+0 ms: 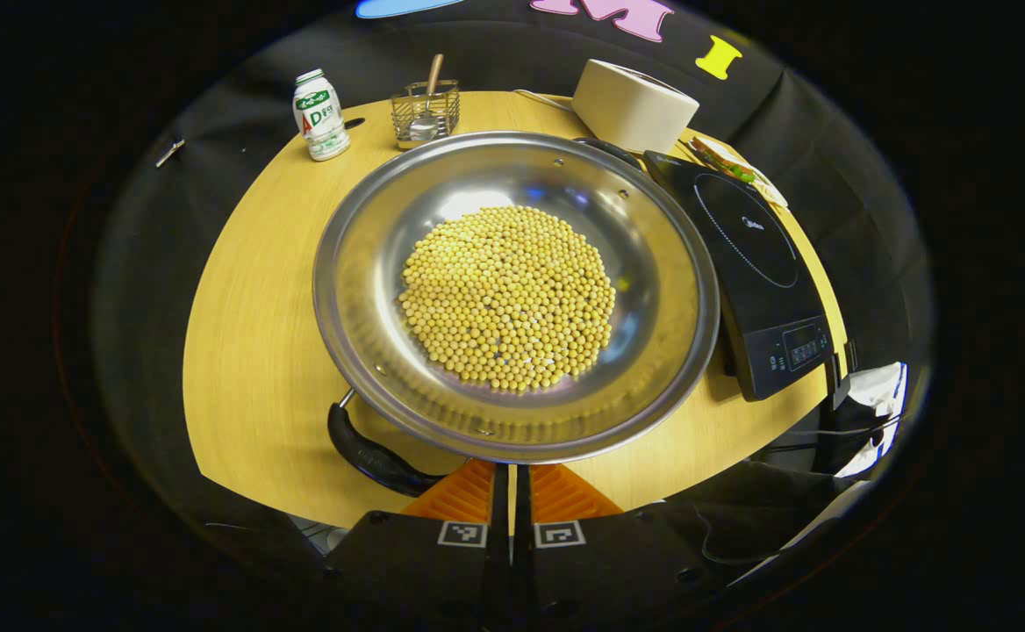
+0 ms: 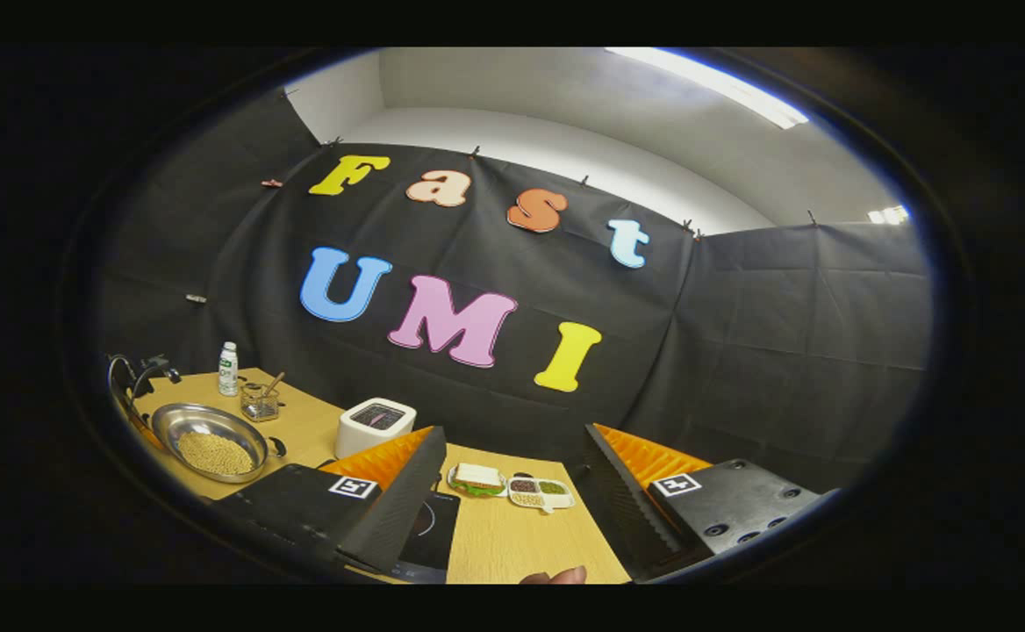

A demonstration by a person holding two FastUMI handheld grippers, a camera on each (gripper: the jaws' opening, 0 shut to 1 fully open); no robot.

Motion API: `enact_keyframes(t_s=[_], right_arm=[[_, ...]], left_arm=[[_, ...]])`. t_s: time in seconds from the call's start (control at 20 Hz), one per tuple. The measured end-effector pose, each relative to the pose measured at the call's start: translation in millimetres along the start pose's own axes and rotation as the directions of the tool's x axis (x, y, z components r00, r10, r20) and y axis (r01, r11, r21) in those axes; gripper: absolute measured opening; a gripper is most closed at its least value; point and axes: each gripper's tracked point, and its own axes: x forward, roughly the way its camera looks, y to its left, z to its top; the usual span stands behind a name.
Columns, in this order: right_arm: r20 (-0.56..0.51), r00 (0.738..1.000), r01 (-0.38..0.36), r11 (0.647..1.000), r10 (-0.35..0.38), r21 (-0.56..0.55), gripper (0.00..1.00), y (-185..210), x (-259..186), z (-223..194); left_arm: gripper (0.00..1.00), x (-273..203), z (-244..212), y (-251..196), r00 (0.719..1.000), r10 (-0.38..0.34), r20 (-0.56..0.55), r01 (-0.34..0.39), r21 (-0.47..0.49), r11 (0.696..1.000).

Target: First push the handle of the pot to place it horizontally, then grasp the pot with both hands and set it on the induction cooktop.

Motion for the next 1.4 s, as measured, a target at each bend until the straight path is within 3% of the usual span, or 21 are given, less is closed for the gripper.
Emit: enact_keyframes(t_s=[0.2,0.45,0.75,0.95,1.15,1.4], right_arm=[[-0.009,1.000,-0.004,1.000,0.004,-0.008,0.97,2.6,1.1,-2.9],[-0.016,1.000,-0.006,1.000,0.005,-0.012,0.97,7.5,4.6,-3.9],[-0.034,0.999,0.004,1.000,-0.005,-0.027,0.97,12.1,11.9,-8.6],[-0.035,0.999,0.011,0.999,-0.012,-0.041,0.98,15.1,16.6,-7.1],[-0.053,0.998,0.021,0.999,-0.023,-0.043,0.97,14.7,18.8,-14.3],[-0.089,0.995,0.031,0.999,-0.034,-0.031,0.98,13.5,19.5,-25.0]], left_arm=[[0.05,-0.4,0.3,27.4,0.999,0.038,-0.001,-0.038,-0.017,0.999],[0.05,1.5,8.2,68.3,0.996,0.089,0.012,-0.087,-0.115,0.990],[0.05,4.8,30.8,112.9,0.994,0.092,0.056,-0.070,-0.308,0.949],[0.05,8.6,50.7,134.3,0.991,0.101,0.089,-0.059,-0.385,0.921],[0.05,15.2,73.1,150.4,0.988,0.112,0.105,-0.057,-0.424,0.904],[0.05,19.4,94.4,167.3,0.984,0.149,0.099,-0.098,-0.399,0.912]])
